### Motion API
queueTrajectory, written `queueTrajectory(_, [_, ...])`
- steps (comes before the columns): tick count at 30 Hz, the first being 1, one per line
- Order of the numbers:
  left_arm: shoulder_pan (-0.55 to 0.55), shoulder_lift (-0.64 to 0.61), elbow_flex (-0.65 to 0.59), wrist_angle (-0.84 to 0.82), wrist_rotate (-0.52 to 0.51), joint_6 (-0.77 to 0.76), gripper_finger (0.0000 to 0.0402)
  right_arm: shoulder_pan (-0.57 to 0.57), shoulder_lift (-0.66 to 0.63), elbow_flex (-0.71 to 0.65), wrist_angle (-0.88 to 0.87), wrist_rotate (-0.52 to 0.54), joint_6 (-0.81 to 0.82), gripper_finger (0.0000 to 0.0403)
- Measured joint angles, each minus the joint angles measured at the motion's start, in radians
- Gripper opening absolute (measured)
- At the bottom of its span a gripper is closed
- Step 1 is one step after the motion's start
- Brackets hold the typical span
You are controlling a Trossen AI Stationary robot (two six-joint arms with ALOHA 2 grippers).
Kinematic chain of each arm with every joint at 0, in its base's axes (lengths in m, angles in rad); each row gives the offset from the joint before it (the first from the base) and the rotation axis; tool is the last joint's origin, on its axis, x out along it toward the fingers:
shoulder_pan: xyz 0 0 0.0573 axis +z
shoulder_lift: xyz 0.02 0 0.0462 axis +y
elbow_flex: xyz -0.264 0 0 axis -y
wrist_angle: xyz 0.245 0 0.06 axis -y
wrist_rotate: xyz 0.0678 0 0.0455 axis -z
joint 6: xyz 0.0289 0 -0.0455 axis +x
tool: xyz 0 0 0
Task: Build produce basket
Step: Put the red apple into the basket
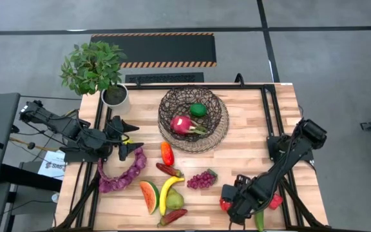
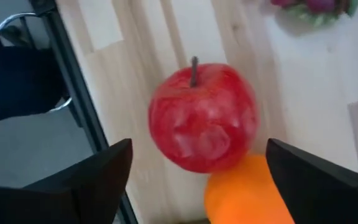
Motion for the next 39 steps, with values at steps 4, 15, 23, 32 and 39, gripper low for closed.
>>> queueTrajectory(4, [0.000, 0.000, 0.000, 0.000, -0.001, 0.000, 0.0368, 0.000, 0.000, 0.000, 0.000, 0.009, -0.011, 0.0396])
queueTrajectory(15, [0.000, 0.000, 0.000, -0.011, -0.006, 0.007, 0.0368, -0.014, 0.119, 0.004, 0.047, -0.012, -0.083, 0.0397])
queueTrajectory(23, [0.000, 0.000, 0.000, -0.019, -0.007, 0.006, 0.0368, -0.034, 0.138, 0.004, 0.033, 0.000, -0.089, 0.0390])
queueTrajectory(32, [0.000, 0.000, 0.000, -0.019, -0.007, 0.000, 0.0368, -0.067, 0.130, 0.002, 0.037, 0.007, -0.099, 0.0307])
queueTrajectory(39, [0.000, 0.000, 0.000, -0.019, -0.007, 0.000, 0.0368, -0.087, 0.103, 0.021, 0.042, 0.117, -0.130, 0.0299])
